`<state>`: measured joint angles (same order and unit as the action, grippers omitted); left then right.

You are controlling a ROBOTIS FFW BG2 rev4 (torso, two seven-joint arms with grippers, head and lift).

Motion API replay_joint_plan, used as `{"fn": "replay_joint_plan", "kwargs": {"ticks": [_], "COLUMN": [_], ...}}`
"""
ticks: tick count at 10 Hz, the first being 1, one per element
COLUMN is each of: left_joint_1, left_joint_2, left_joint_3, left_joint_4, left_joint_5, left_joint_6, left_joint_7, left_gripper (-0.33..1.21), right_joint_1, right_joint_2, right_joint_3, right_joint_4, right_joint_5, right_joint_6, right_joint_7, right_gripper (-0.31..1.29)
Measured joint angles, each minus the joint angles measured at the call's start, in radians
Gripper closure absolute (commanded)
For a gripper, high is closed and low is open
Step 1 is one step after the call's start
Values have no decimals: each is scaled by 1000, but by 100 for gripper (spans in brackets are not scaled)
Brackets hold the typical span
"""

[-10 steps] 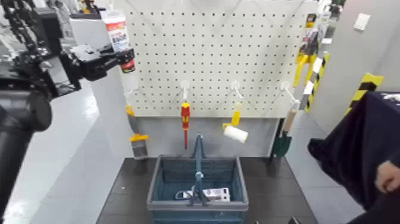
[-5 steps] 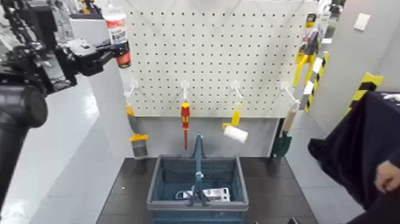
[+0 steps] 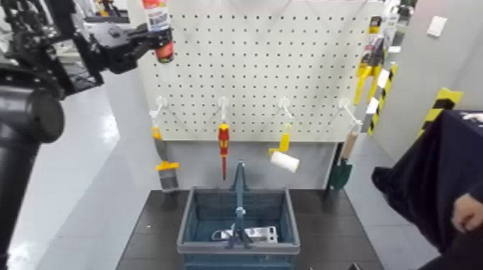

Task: Put the red glue tube into the crate.

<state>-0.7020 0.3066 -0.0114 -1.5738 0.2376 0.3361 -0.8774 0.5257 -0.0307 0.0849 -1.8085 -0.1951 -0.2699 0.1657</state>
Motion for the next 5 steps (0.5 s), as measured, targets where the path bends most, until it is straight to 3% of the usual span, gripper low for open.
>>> {"fn": "replay_joint_plan", "kwargs": {"ticks": [2, 5], "left_joint_1": [20, 41], "left_joint_2": [-15, -33], "left_joint_3": [-17, -41], "left_joint_4": [-73, -88], "left_joint_5": [13, 26], "left_joint_6": [16, 22], "left_joint_7": [5, 11], "left_gripper": [112, 112], "right_joint_1": [1, 0], "right_joint_2": [0, -5], "right_joint_3": [-2, 3], "right_joint_4": [0, 1], "right_joint_5": [-3, -6], "right_joint_6": [0, 0], "right_joint_7": [0, -2], "right_gripper": [18, 18]}}
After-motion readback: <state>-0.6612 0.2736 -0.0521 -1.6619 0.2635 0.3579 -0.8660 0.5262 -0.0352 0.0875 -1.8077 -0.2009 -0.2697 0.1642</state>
